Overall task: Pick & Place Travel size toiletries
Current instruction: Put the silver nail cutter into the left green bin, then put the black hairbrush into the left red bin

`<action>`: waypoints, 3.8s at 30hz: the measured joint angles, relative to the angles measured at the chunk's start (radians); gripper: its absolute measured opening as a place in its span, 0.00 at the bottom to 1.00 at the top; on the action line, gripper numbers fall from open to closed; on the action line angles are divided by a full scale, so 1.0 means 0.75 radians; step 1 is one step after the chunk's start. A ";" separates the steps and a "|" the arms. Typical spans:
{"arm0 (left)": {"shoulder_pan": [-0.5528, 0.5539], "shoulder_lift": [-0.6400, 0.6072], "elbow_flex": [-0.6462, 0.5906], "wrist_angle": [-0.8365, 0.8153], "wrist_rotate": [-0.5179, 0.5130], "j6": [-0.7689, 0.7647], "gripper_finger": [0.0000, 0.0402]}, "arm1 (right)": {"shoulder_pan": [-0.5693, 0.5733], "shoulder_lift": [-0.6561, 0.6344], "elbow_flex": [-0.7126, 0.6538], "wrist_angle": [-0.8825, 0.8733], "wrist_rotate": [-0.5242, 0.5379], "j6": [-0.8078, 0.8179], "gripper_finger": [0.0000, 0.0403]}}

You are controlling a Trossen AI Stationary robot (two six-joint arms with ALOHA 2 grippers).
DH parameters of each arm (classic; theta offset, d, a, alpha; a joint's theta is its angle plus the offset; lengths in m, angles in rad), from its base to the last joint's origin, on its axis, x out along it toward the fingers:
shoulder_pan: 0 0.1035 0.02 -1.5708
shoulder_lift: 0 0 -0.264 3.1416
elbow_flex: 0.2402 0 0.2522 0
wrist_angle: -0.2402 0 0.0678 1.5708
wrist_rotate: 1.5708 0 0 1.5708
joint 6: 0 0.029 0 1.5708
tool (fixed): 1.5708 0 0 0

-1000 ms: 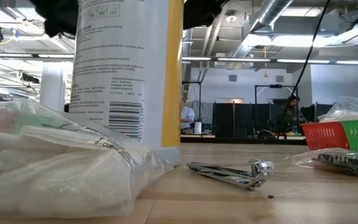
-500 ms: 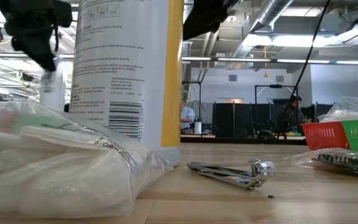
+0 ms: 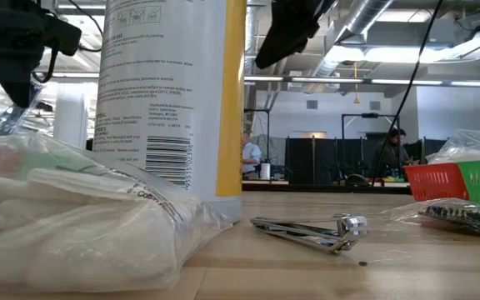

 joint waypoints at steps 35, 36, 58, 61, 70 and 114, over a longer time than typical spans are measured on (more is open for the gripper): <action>-0.001 0.007 0.000 -0.001 -0.021 -0.019 0.27 | 0.018 0.001 -0.001 -0.185 0.000 0.135 0.21; -0.001 0.007 0.000 0.000 -0.021 -0.019 0.27 | 0.018 0.001 -0.001 -0.187 0.000 0.137 0.21; -0.068 0.007 0.000 0.504 -0.091 0.232 0.26 | 0.277 0.002 -0.157 -0.143 -0.004 0.454 0.21; -0.076 0.007 0.000 0.605 -0.094 0.293 0.27 | 0.335 0.009 -0.157 -0.122 -0.005 0.484 0.21; -0.122 0.023 0.001 0.818 -0.202 0.404 0.26 | 0.474 0.026 -0.157 -0.129 -0.005 0.523 0.21; -0.178 0.361 0.000 1.063 -0.290 0.477 0.26 | 0.505 0.271 -0.155 -0.376 -0.177 0.705 0.21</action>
